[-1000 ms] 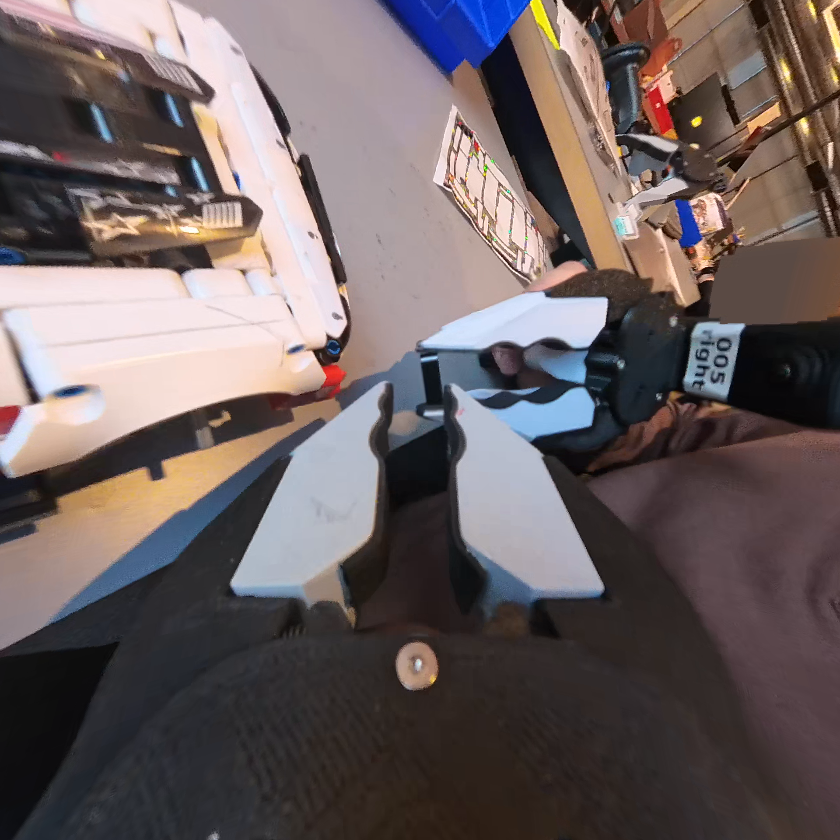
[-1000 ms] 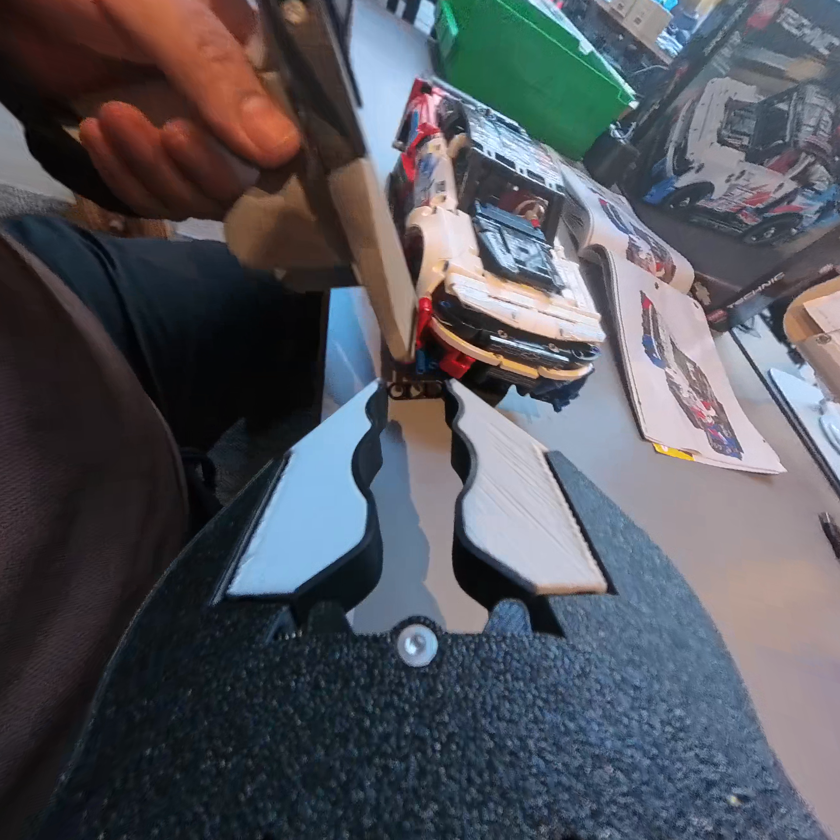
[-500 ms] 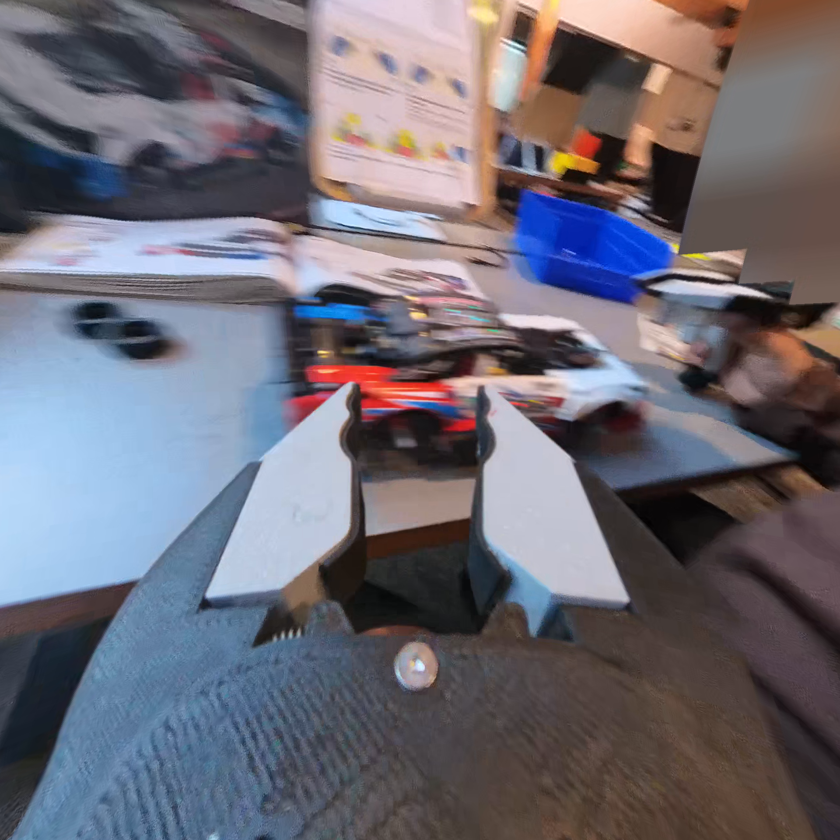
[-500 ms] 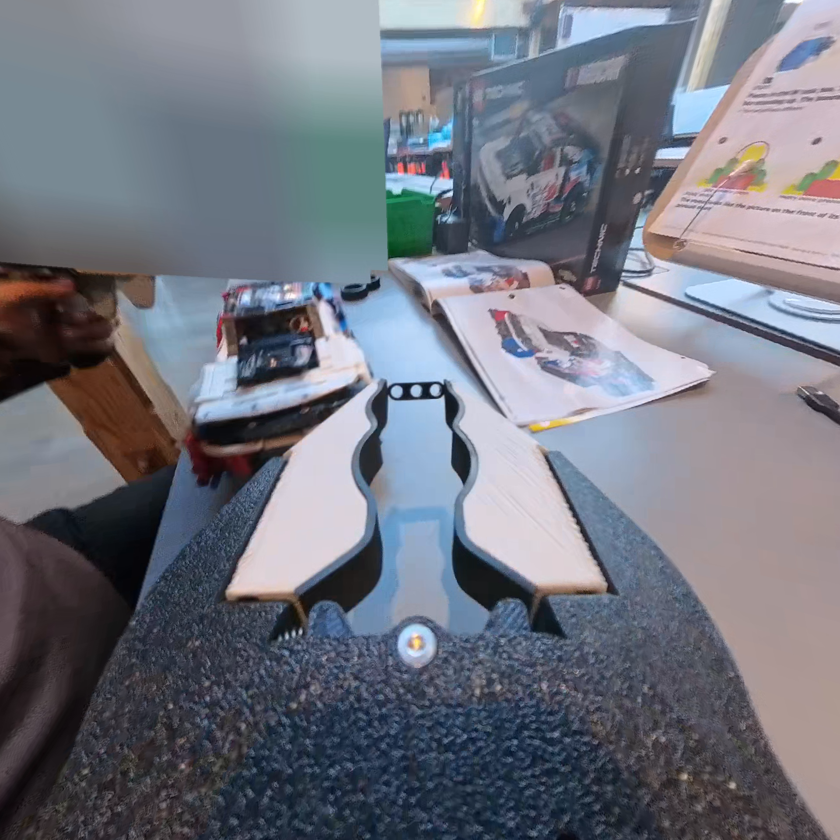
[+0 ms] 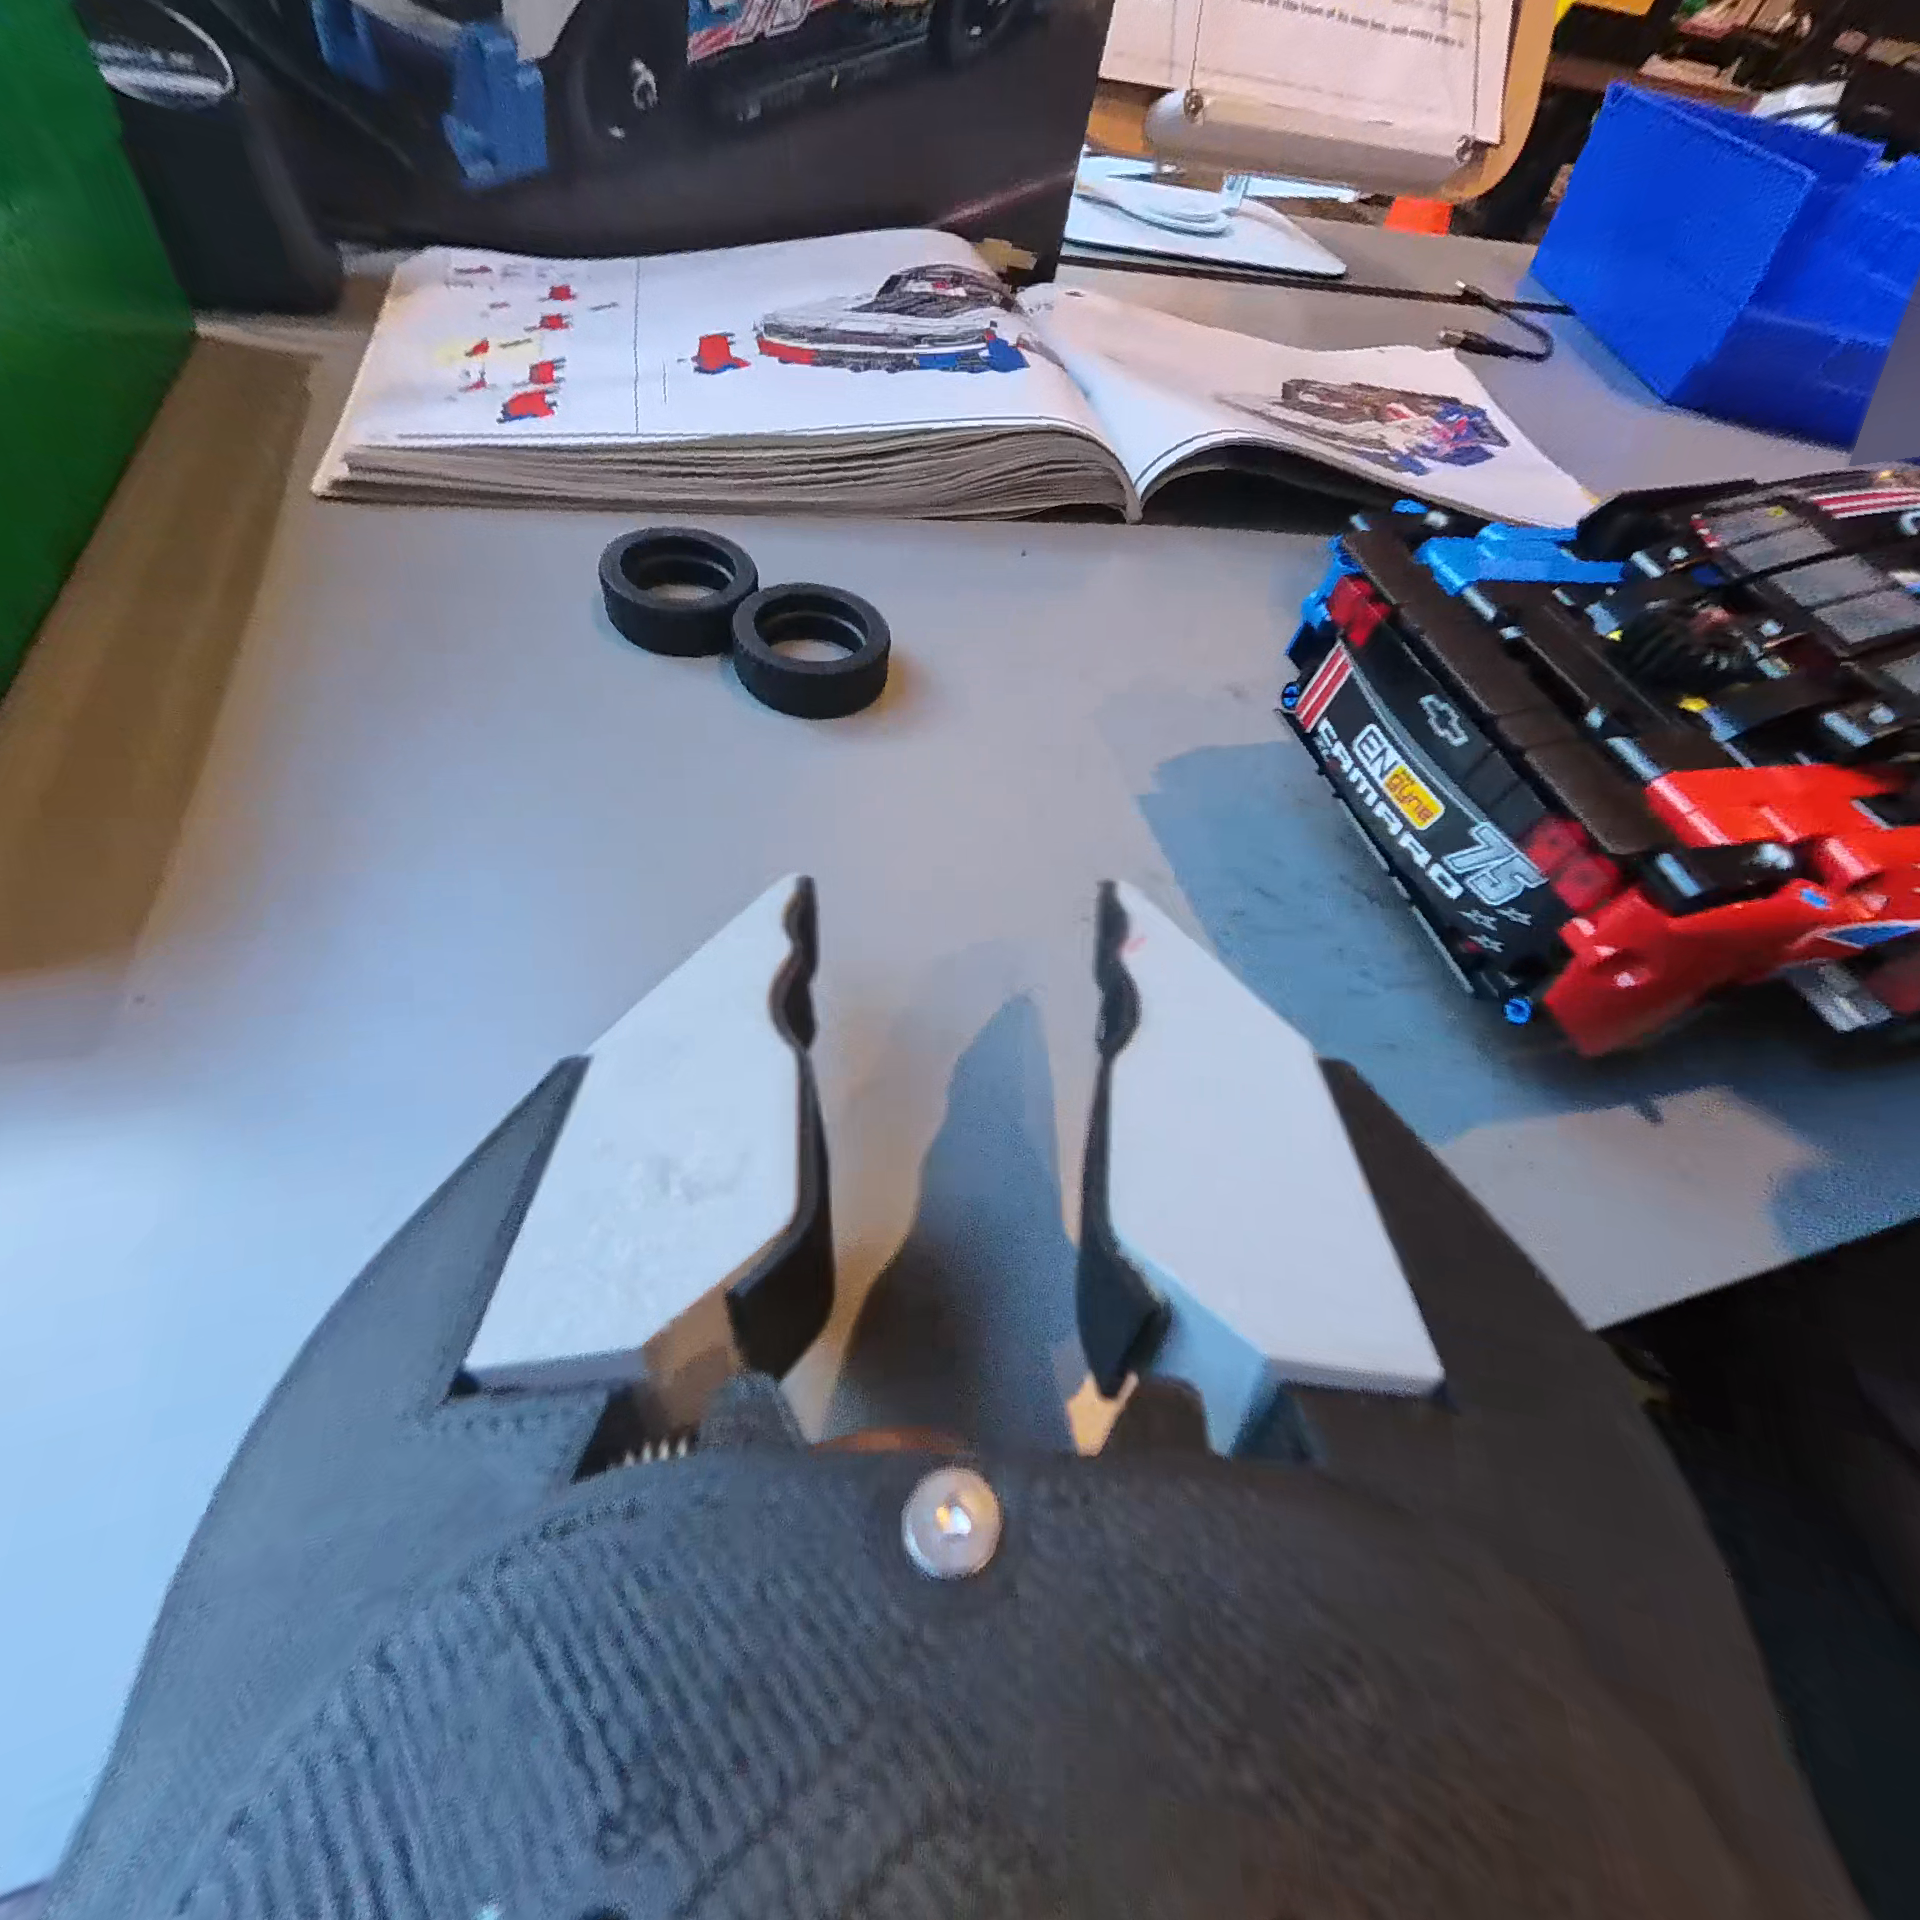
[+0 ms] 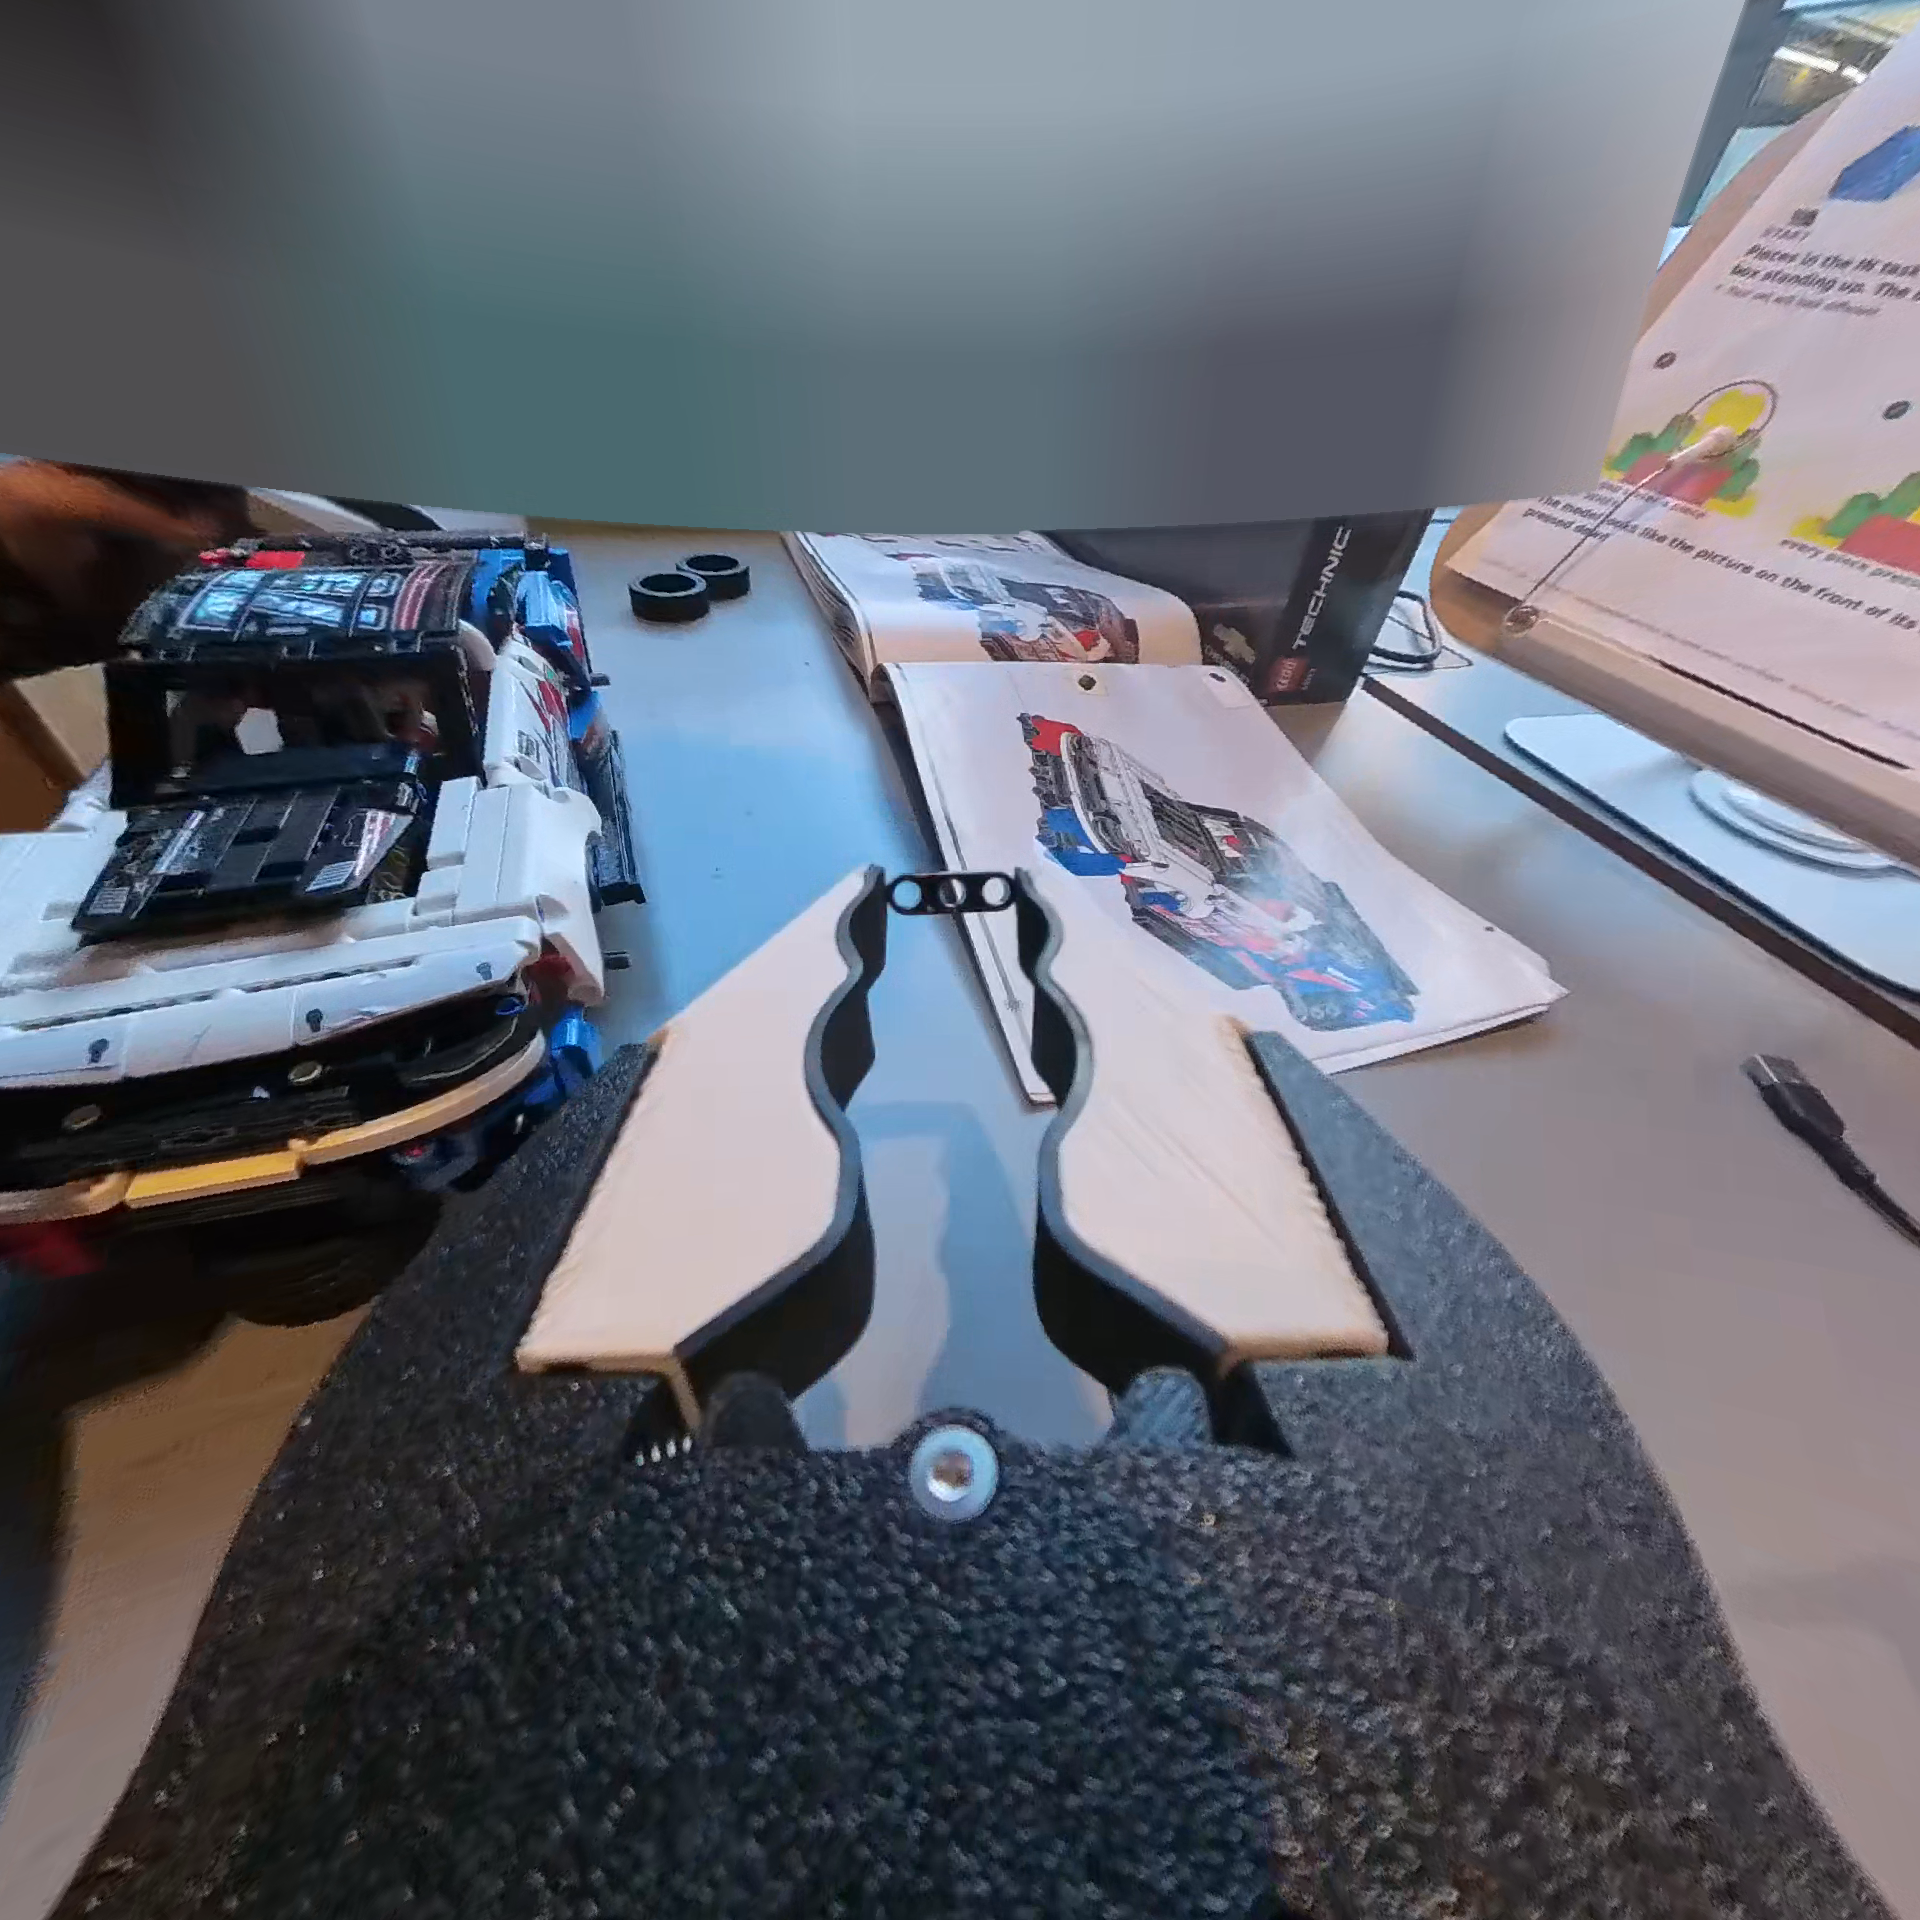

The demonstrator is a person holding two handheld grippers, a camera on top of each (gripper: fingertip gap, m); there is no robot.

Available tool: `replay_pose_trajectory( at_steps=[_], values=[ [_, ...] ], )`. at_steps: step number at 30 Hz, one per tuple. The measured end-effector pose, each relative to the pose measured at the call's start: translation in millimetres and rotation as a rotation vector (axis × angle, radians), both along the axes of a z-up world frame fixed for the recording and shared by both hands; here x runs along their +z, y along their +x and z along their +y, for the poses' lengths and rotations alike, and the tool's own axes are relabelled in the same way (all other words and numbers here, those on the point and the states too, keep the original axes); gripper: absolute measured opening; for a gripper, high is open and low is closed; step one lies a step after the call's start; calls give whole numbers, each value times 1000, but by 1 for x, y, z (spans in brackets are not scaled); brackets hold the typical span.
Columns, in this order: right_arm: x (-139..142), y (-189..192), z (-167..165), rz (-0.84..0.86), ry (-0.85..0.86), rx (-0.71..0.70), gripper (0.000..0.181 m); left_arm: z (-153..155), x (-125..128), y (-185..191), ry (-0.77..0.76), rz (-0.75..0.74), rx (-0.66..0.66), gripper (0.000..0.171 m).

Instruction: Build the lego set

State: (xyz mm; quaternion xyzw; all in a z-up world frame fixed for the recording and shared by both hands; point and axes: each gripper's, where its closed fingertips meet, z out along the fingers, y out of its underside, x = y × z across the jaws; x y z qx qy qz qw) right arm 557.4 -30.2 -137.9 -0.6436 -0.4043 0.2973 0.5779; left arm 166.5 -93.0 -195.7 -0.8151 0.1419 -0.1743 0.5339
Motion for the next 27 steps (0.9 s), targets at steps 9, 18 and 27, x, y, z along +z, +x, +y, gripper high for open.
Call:
replay_pose_trajectory(
  at_steps=[9, 18, 27],
  values=[
    [5, 3, 1, 43, -10, 9, 23, -1, -7, 4, -15, 72, -20, 49],
    [6, 5, -2, 53, -15, 22, 23, 1, -7, 2, -13, 73, 4, 43],
    [8, 5, -12, 41, -36, 56, 23, 0, -5, -1, 6, 64, 35, 49]
  ],
)
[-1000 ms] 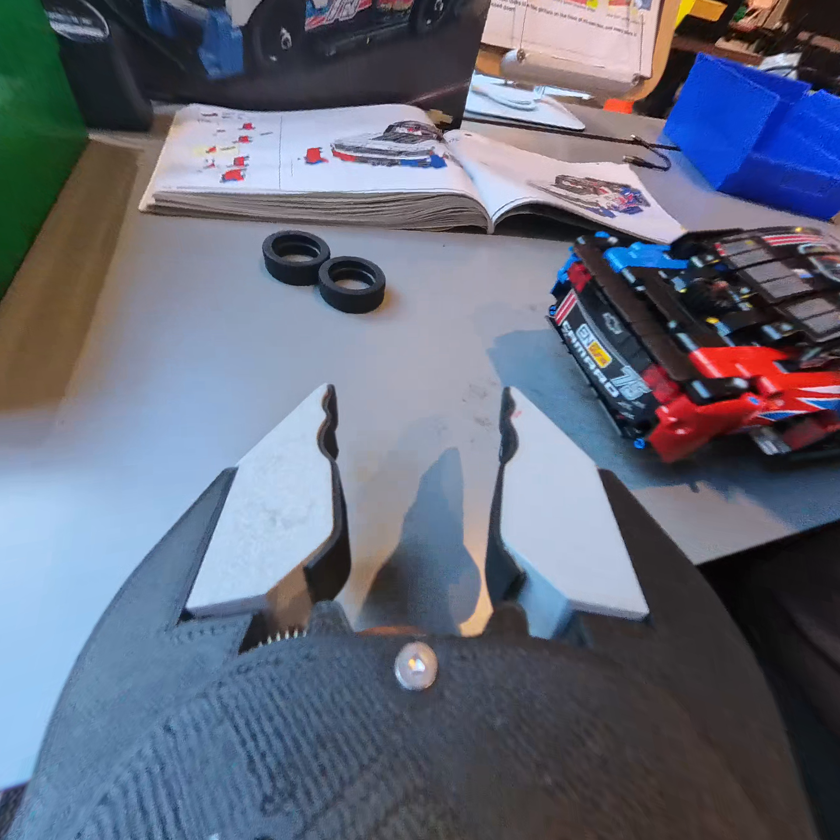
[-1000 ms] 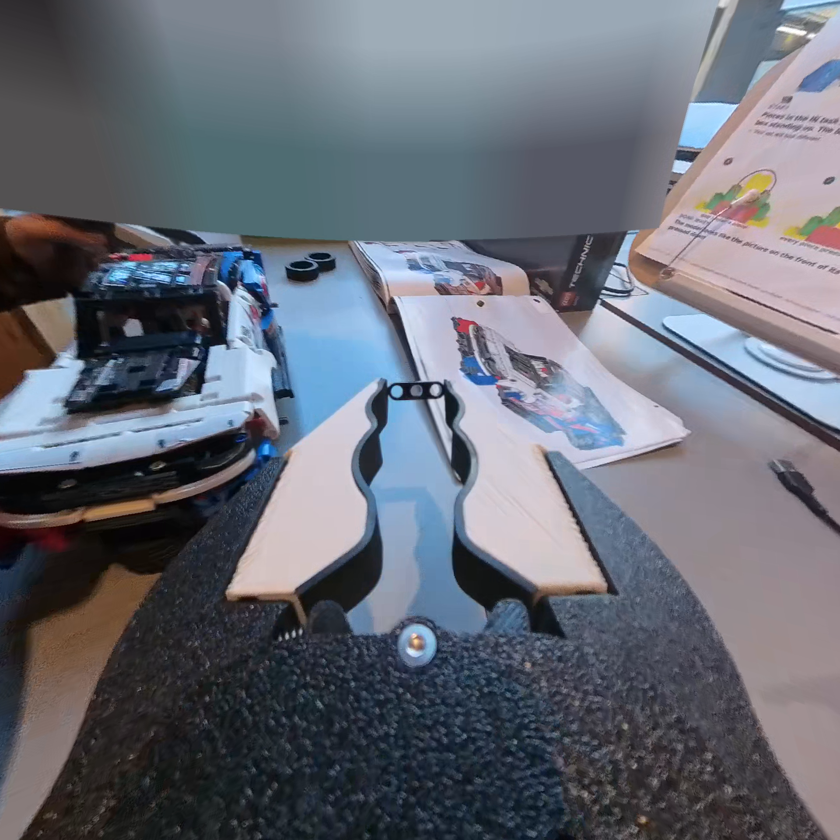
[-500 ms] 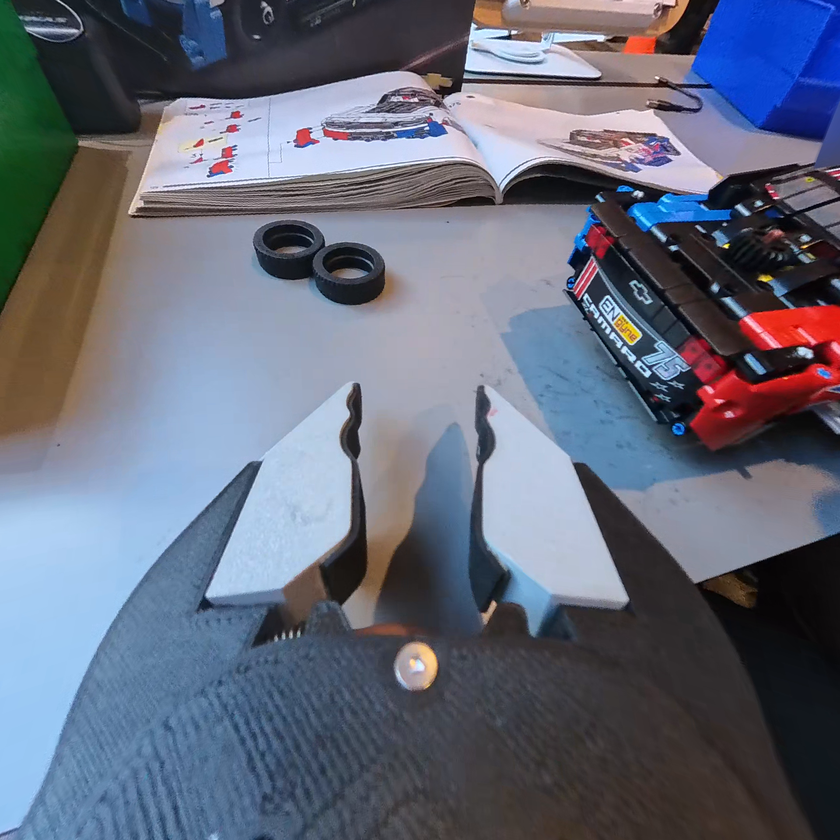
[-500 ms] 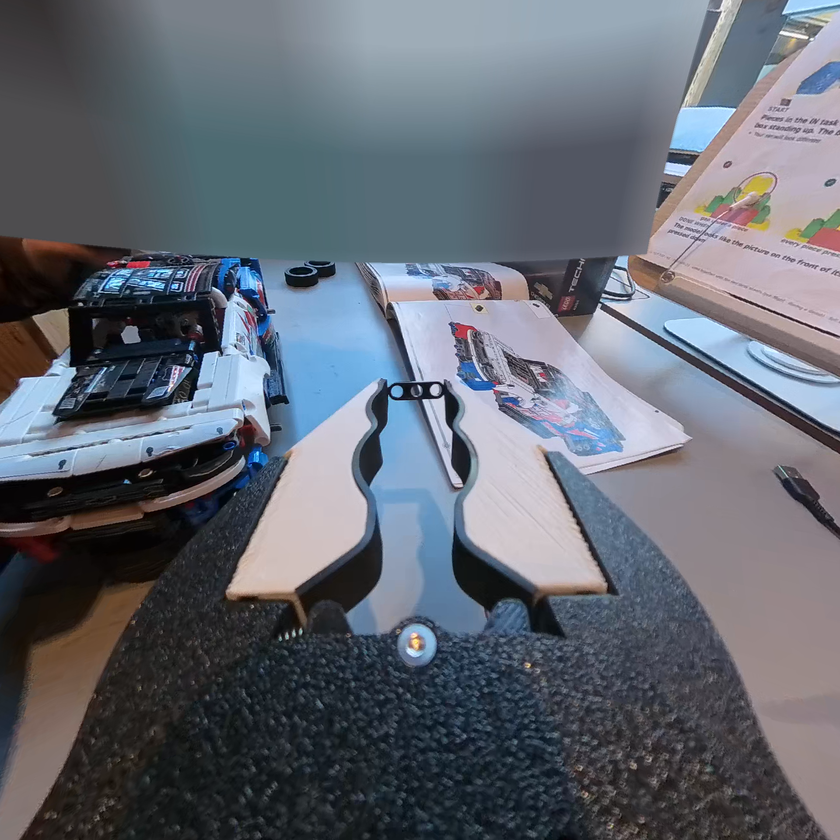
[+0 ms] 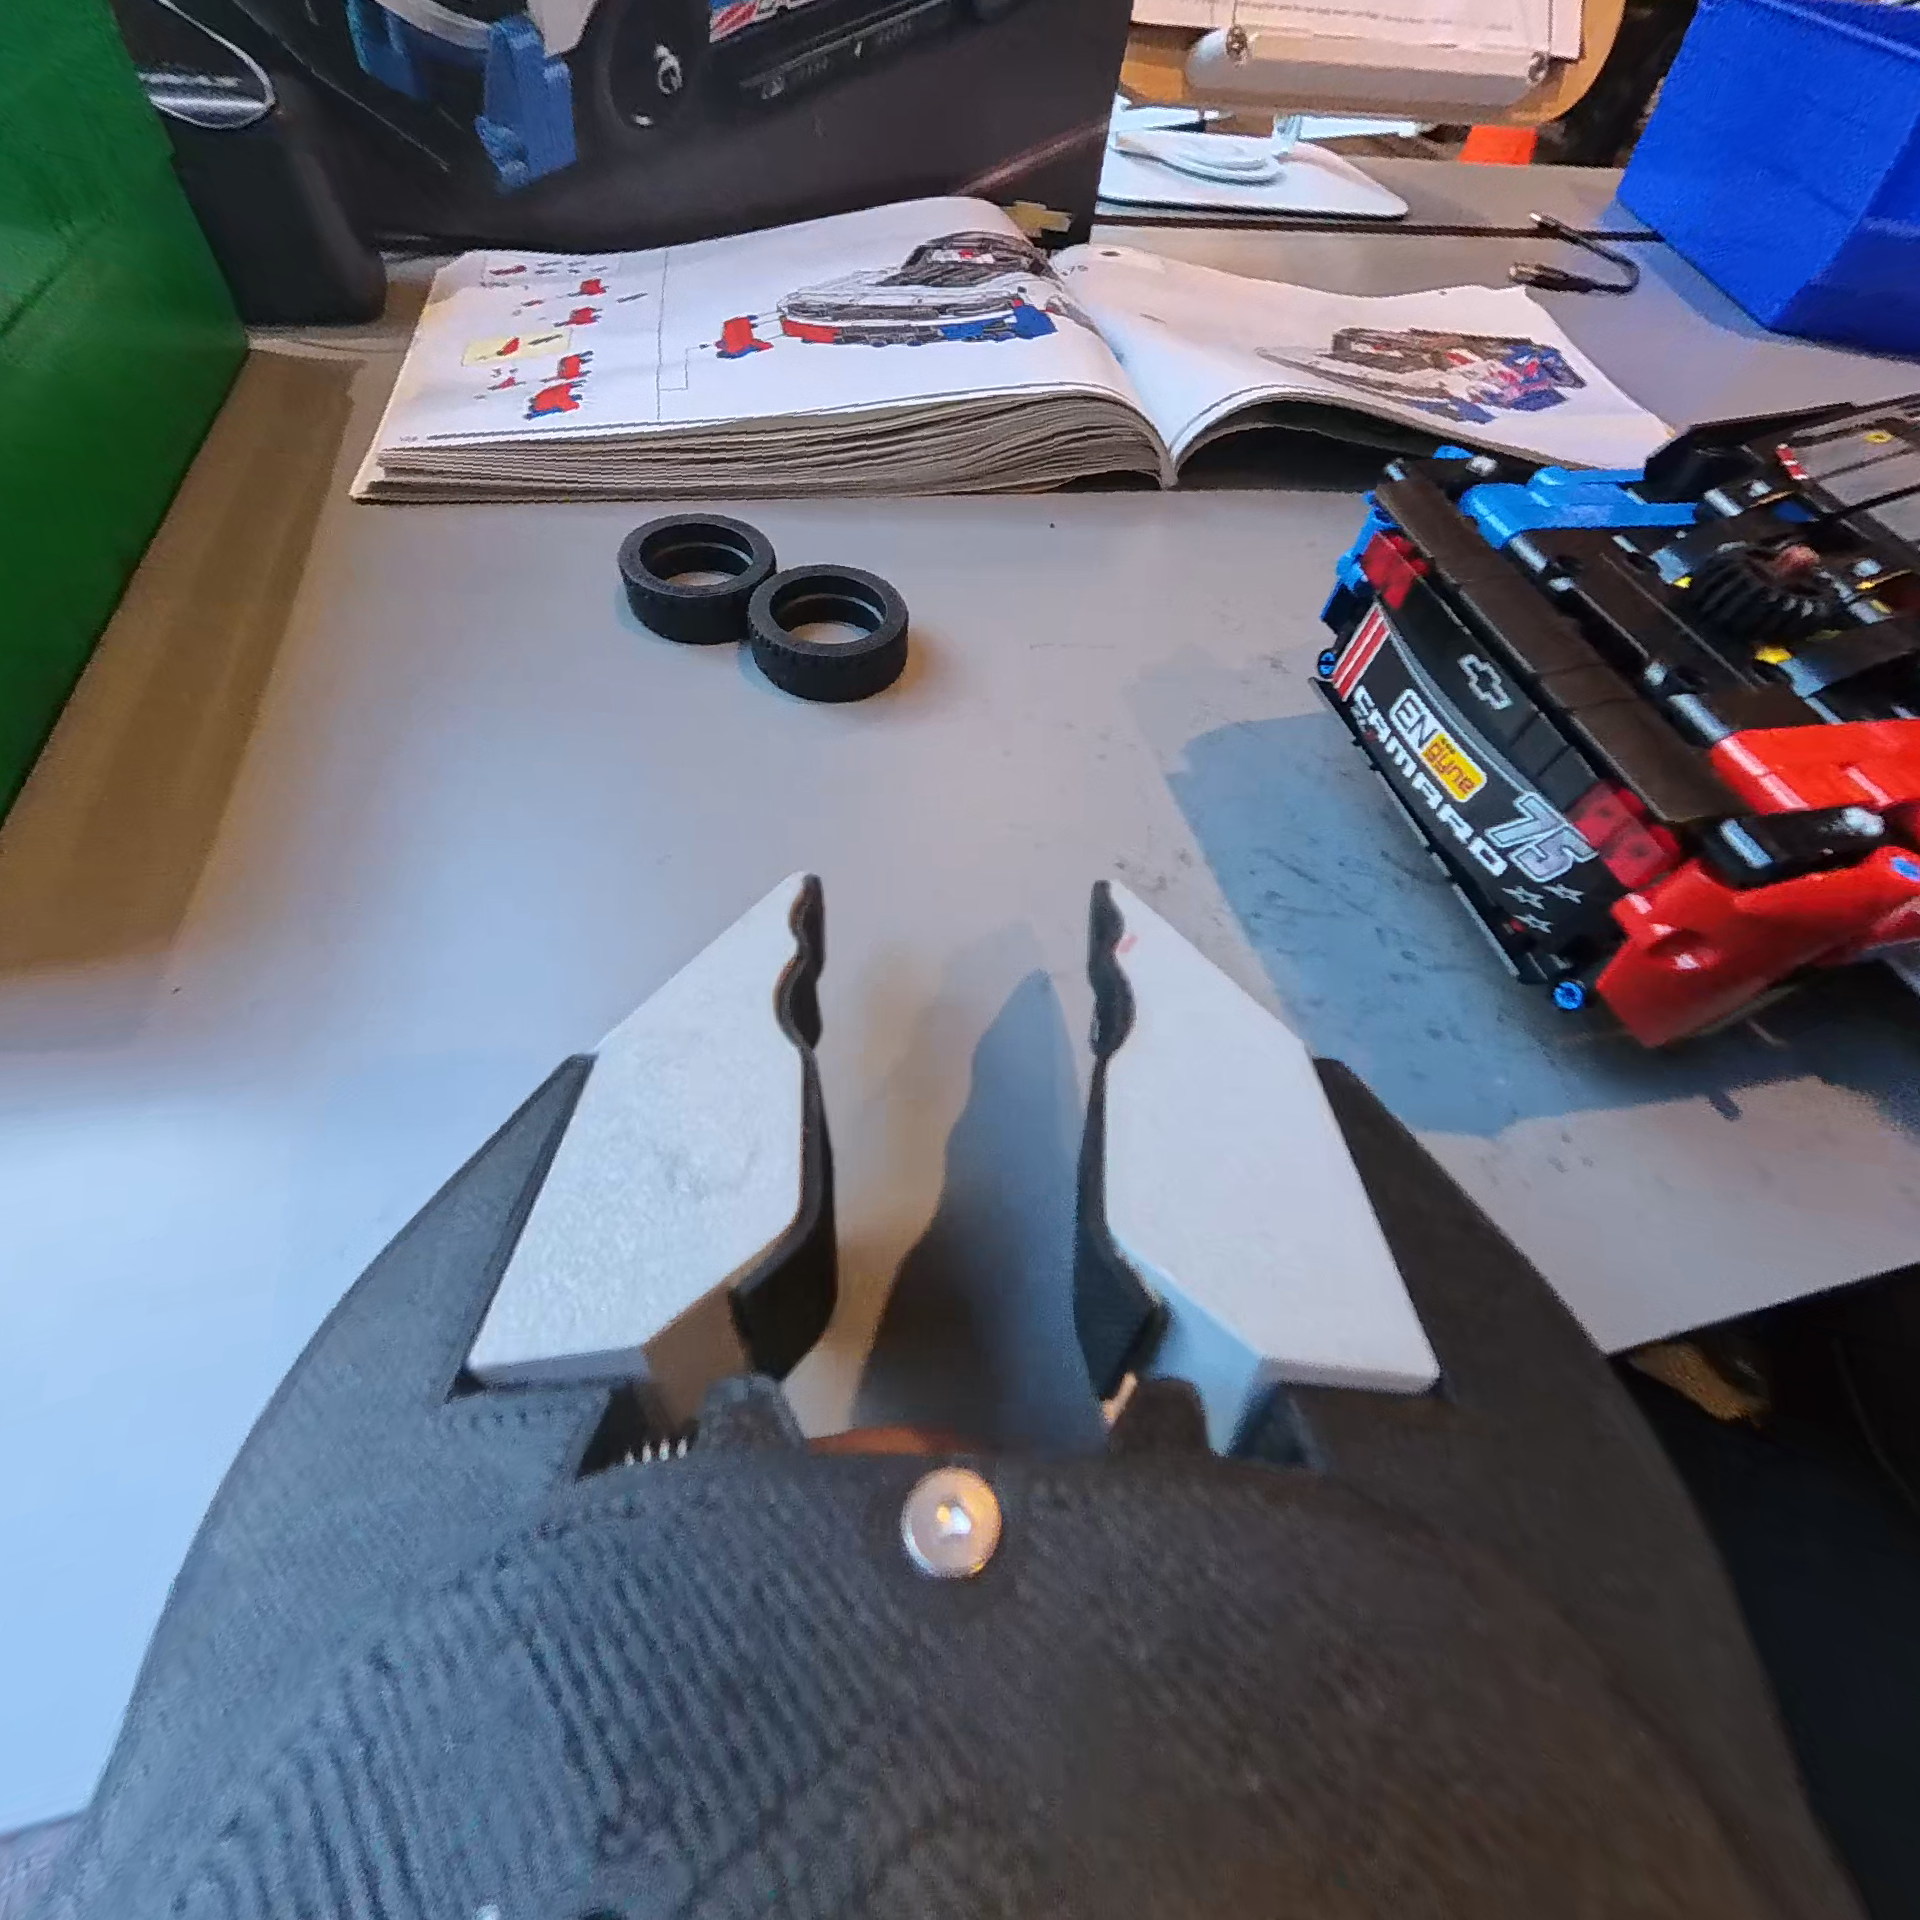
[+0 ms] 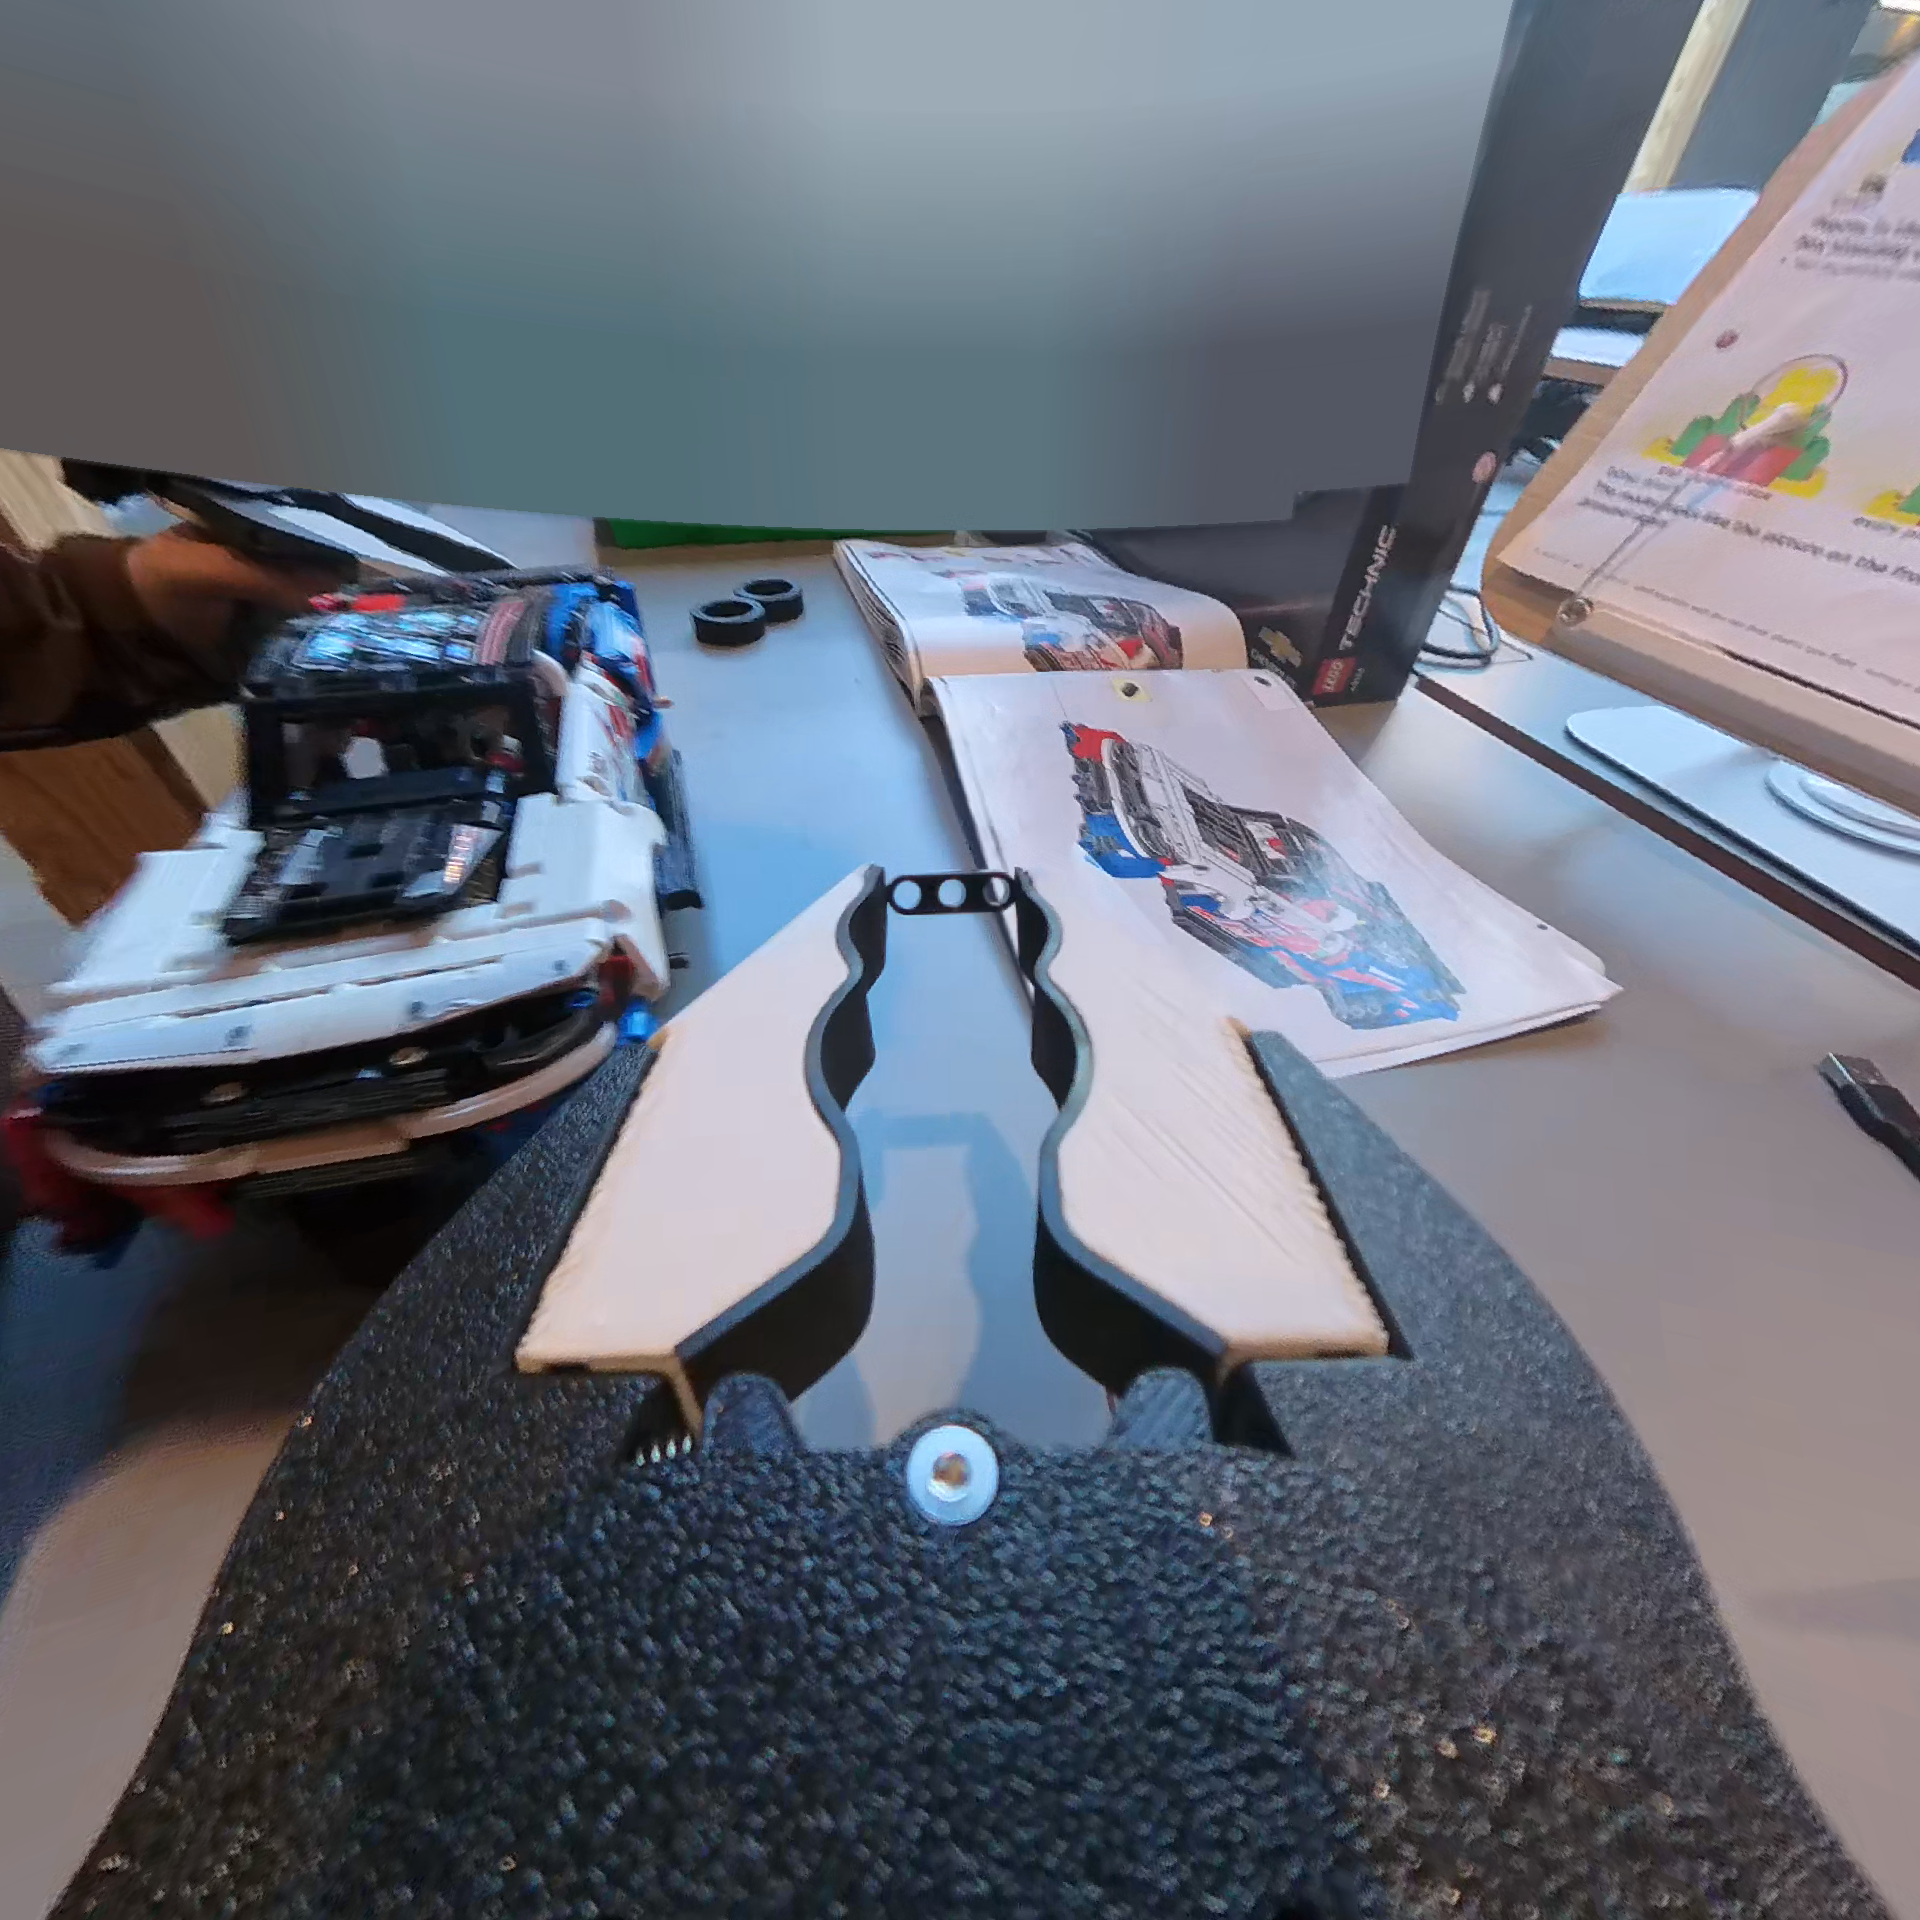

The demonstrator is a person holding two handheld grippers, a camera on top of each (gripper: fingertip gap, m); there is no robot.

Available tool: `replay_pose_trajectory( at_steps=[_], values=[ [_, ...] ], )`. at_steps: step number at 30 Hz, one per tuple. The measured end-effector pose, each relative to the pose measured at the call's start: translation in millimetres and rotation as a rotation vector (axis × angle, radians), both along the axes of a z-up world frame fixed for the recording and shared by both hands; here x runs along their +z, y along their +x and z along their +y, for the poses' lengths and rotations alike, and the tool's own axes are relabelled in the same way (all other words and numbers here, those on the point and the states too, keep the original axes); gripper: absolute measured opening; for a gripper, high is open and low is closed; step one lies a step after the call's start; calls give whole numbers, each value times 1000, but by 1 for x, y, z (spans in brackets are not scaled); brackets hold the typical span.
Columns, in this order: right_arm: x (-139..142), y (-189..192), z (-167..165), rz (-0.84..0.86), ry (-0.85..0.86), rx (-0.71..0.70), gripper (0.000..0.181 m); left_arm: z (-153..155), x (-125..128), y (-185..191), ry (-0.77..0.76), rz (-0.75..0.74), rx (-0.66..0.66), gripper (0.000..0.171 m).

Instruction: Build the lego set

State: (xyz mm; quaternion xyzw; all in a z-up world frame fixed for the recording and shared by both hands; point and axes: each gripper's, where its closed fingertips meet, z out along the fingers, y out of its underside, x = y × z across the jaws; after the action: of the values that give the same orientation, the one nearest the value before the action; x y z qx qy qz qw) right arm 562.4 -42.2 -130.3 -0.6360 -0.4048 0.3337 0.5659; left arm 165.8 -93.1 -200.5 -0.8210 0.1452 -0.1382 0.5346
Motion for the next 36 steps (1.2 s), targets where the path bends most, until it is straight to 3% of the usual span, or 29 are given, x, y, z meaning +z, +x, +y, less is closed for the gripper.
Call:
replay_pose_trajectory(
  at_steps=[5, 9, 12, 15, 20, 26, 29, 33, 36],
  values=[
    [0, 7, -37, -38, 3, 70, 23, -23, 4, 3, -31, -27, 73, 54],
    [-3, 17, -76, -96, 52, 91, 23, -59, 46, 26, 71, -67, 90, 53],
    [0, 20, -107, -121, 107, 118, 23, -91, 83, 67, 119, -76, 37, 49],
    [-18, 23, -127, -247, 98, 127, 23, -128, 100, 148, 59, -79, -167, 45],
    [-55, 28, -154, -350, -45, 142, 23, -175, 59, 246, -32, 115, -322, 45],
    [-26, 43, -167, -290, 161, 85, 23, -209, 9, 345, -253, -31, -432, 45],
    [-27, 63, -154, -311, 116, 46, 23, -217, -14, 369, -344, -60, -430, 43],
    [-6, 75, -151, -109, 0, 80, 23, -222, -21, 389, -385, -175, -390, 44],
    [3, 84, -148, -23, -53, 84, 23, -216, -33, 380, -297, 5, -290, 42]
  ],
)
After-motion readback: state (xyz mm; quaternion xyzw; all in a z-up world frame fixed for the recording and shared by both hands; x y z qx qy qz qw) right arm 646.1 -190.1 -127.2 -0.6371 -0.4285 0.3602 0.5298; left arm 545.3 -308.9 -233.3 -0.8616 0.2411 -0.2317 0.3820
